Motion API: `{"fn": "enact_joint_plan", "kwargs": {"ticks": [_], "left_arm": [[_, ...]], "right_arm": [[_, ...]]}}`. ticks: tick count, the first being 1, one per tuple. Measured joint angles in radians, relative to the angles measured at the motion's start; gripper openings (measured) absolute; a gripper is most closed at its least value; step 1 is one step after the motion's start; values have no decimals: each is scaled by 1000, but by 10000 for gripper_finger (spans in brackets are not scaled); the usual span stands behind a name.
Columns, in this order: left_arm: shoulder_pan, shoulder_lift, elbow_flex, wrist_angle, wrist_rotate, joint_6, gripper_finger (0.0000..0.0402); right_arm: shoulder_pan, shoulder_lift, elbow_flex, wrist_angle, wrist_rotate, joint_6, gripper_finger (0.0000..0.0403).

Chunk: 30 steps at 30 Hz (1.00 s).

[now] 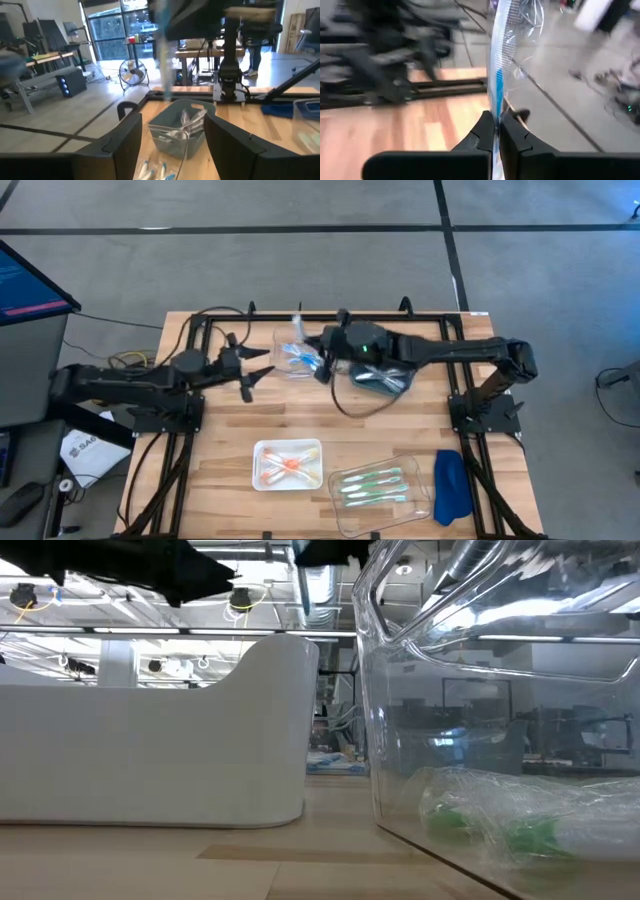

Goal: Pick & Place Toothbrushes
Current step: Put the blue toothbrush into the top transparent bin

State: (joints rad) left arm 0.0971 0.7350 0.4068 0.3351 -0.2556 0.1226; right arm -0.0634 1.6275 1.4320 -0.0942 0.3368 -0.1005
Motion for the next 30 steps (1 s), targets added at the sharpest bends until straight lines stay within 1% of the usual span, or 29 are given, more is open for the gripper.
{"fn": "enact_joint_plan", "kwargs": {"ticks": [2, 4, 6, 8, 12, 16, 19, 26, 30], "left_arm": [[0, -46, -9, -27, 0, -6, 203], [-7, -80, -12, -49, -1, -20, 199], [-18, -102, -11, -75, 0, -21, 196], [-31, -106, -11, -72, 1, -18, 194], [-52, -107, -11, -73, 1, 0, 191], [-53, -107, -11, -75, 1, 4, 191], [-53, -107, -11, -76, 1, 4, 191], [-53, -106, -11, -78, 1, 10, 191], [-53, -106, -11, -78, 1, 11, 191]], "right_arm": [[-39, 32, 28, -42, -32, 25, 1], [-83, 64, 54, -160, -93, 50, 1], [-119, 120, 126, -220, -178, 60, 1], [-148, 177, 207, -351, -222, 59, 1], [-171, 335, 379, -574, -227, 17, 0], [-183, 454, 549, -745, -226, -48, 0], [-190, 540, 642, -877, -227, -94, 0], [-219, 671, 775, -1050, -224, -169, 2], [-233, 711, 788, -1074, -228, -238, 2]]}}
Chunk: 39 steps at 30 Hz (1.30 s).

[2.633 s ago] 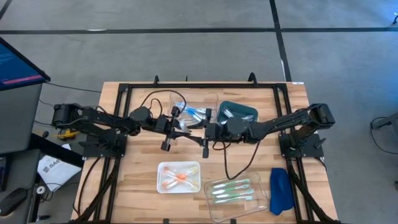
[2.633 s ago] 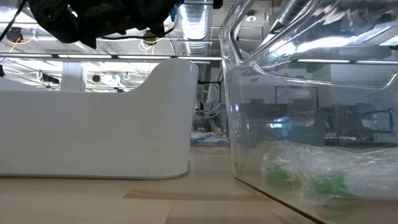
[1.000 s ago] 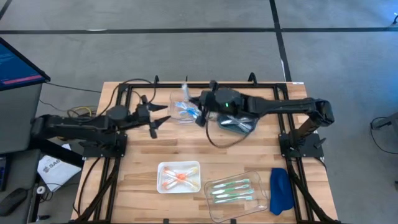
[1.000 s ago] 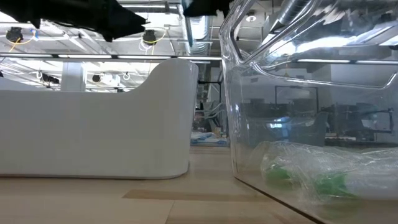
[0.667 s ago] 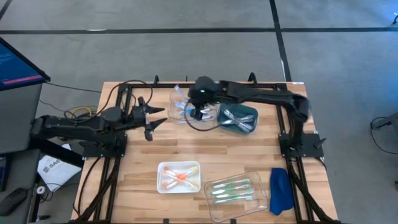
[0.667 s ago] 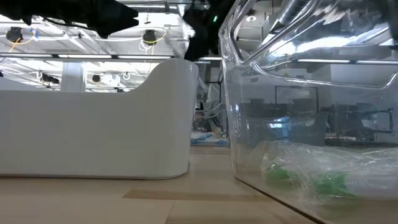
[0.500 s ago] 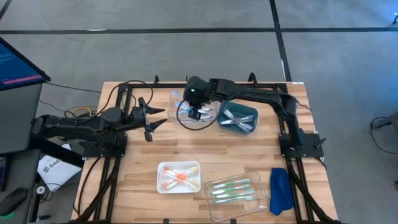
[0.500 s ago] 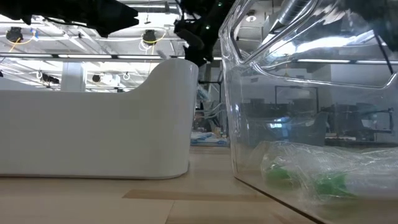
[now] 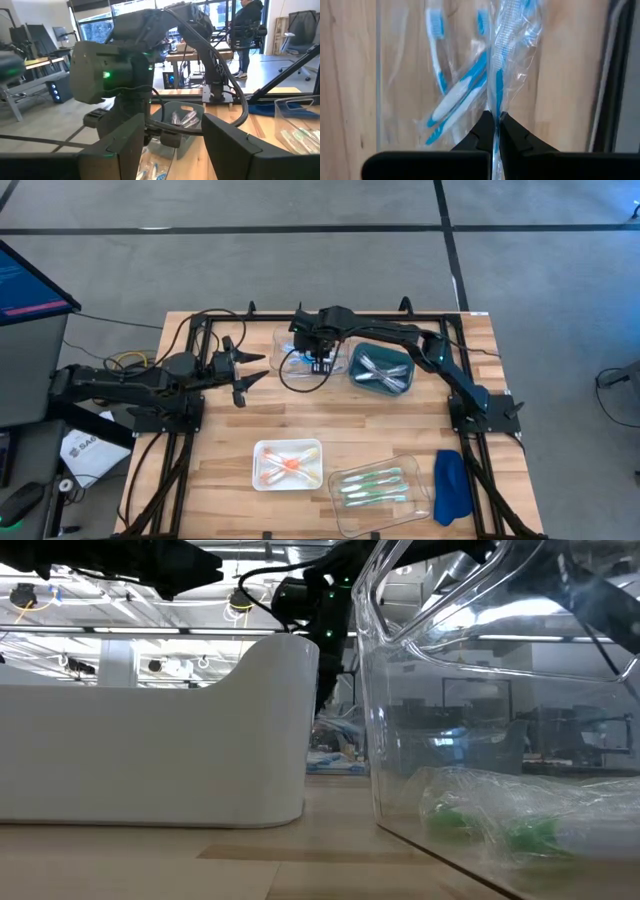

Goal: Pick & Place Toothbrushes
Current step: Put the blue toothbrush into the top transparent bin

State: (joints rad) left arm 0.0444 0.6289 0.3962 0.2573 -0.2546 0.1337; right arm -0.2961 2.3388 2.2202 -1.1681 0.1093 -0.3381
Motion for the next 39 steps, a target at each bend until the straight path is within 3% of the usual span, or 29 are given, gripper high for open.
{"fn": "enact_joint_plan", "kwargs": {"ticks": [7, 31, 39], "left_arm": [[0, 0, 0, 1, 0, 0, 191], [0, 0, 0, 5, 1, 0, 191], [0, 0, 0, 5, 1, 0, 191]], "right_arm": [[8, 6, -4, 30, -4, -38, 3], [3, 108, -15, 54, 22, 56, 7], [14, 121, -16, 45, 26, 25, 65]]}}
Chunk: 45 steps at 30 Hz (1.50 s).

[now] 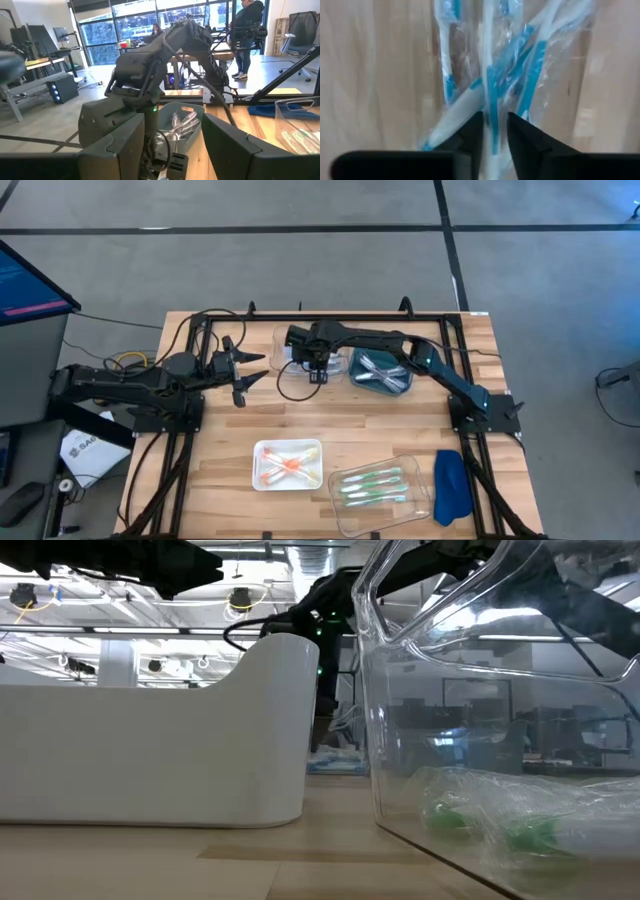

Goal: Pick & Place Toothbrushes
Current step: Put the blue toothbrush into the top transparent bin, then adjust the bins

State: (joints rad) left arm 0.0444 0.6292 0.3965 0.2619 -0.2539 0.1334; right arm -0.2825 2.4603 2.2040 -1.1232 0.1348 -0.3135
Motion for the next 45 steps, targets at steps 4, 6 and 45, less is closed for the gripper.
{"fn": "enact_joint_plan", "kwargs": {"ticks": [4, 6, 45], "left_arm": [[0, 0, 0, 0, 0, 0, 191], [0, 0, 0, 0, 0, 0, 191], [0, 14, 1, -1, 1, -11, 191]], "right_arm": [[9, -2, 2, 4, 52, 0, 108], [14, 0, 18, -10, 99, -1, 129], [264, -652, 29, -337, 45, 192, 225]]}}
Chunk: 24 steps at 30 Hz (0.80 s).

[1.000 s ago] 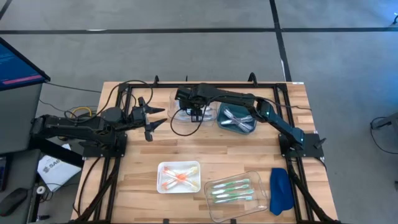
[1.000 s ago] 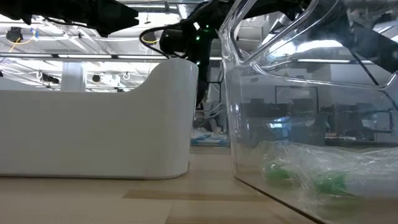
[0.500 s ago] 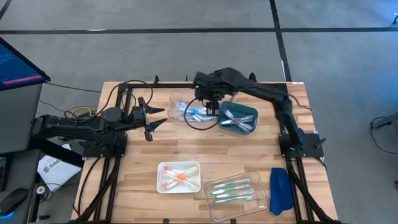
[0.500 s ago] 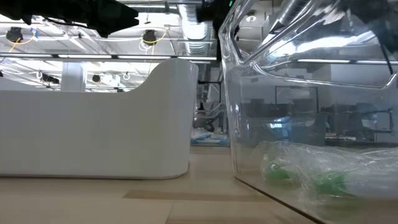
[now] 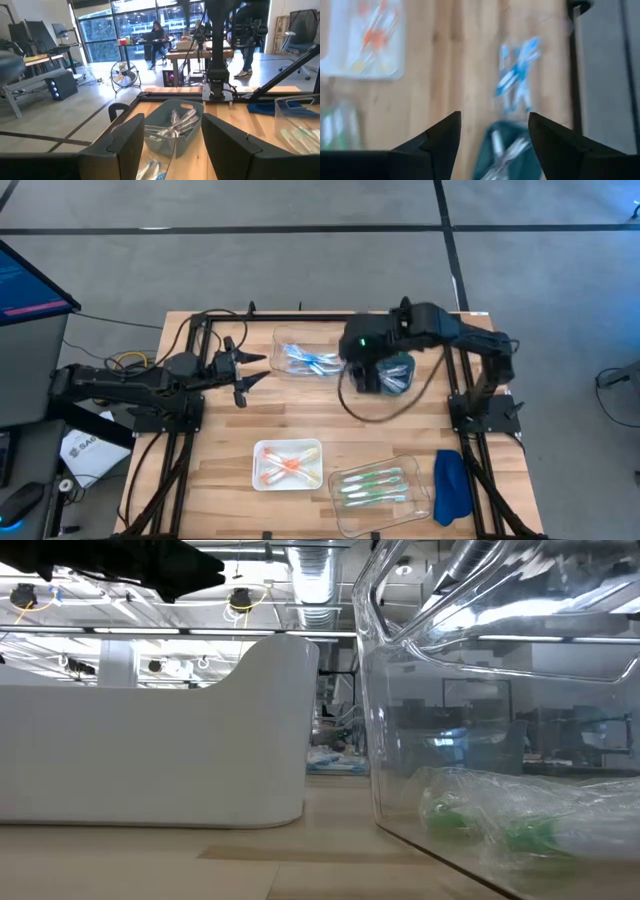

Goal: Pick & Place Toothbrushes
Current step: Adjust the bins

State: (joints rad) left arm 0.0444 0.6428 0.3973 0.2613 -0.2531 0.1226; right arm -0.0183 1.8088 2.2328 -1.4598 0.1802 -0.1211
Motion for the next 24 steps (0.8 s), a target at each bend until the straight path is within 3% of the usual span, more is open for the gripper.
{"fn": "enact_joint_plan", "kwargs": {"ticks": [7, 11, 17, 21, 24], "left_arm": [[0, 63, 0, 2, 0, -5, 191], [0, 102, 0, 14, 4, -88, 191], [-2, 153, 0, 117, 101, -223, 191], [-34, 179, 0, 200, 129, -236, 191], [-54, 199, 0, 255, 125, -235, 188]], "right_arm": [[152, -81, -258, 58, 0, 166, 225], [236, -97, -378, 122, 0, 253, 225], [347, -91, -512, 111, 0, 284, 223], [385, -92, -601, 107, 7, 363, 195], [399, -91, -679, 112, 53, 407, 145]]}}
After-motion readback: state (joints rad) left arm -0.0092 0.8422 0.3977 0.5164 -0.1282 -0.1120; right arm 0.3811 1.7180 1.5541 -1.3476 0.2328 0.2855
